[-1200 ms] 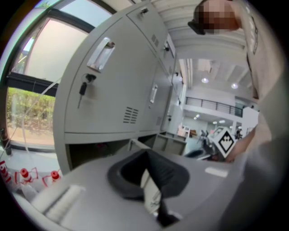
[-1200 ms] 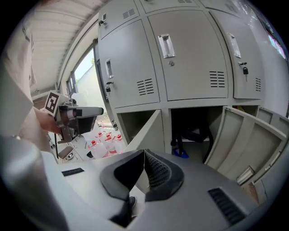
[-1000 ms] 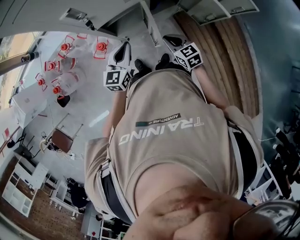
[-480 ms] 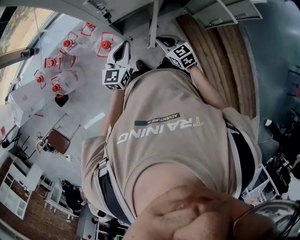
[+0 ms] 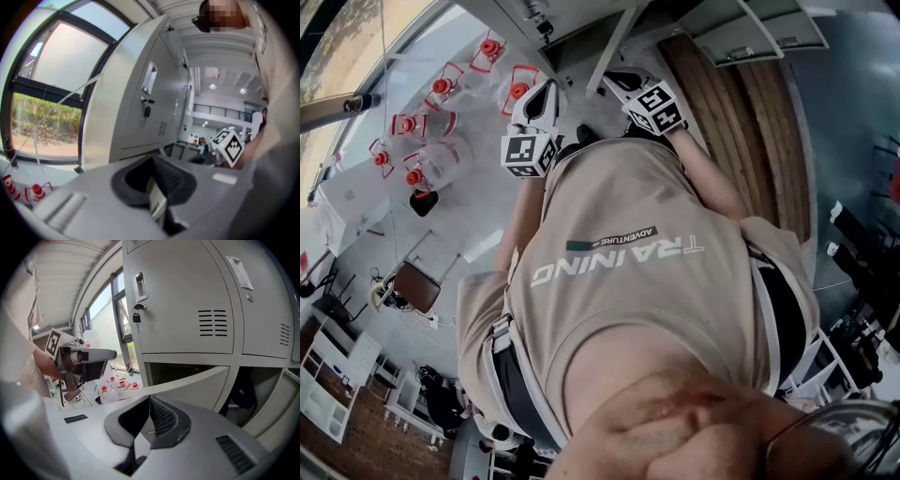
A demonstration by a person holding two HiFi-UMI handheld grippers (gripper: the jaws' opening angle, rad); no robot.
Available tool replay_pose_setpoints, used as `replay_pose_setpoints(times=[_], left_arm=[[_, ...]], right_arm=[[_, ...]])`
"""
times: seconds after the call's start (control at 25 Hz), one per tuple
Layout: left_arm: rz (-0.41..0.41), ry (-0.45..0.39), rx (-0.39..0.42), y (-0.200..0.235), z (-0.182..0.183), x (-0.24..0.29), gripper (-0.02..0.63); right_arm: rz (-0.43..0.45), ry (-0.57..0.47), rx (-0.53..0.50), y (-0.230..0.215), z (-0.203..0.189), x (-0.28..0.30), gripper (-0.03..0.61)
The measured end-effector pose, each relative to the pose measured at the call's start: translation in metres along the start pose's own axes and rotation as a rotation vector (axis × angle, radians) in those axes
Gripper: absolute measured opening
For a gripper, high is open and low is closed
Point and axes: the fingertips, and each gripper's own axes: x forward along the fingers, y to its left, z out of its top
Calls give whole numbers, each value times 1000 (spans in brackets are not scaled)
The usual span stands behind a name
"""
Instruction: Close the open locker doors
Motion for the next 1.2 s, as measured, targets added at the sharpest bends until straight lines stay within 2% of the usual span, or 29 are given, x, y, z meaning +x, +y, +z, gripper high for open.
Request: replay_pose_setpoints(times=[0.56, 1.2], left_arm=[[-9, -4, 12, 36, 8, 1, 5], [44, -17, 0, 72, 14, -4, 5]], right_arm=[[4, -15, -30, 2, 32, 49, 14], [2, -12, -42, -12, 58, 97, 14]])
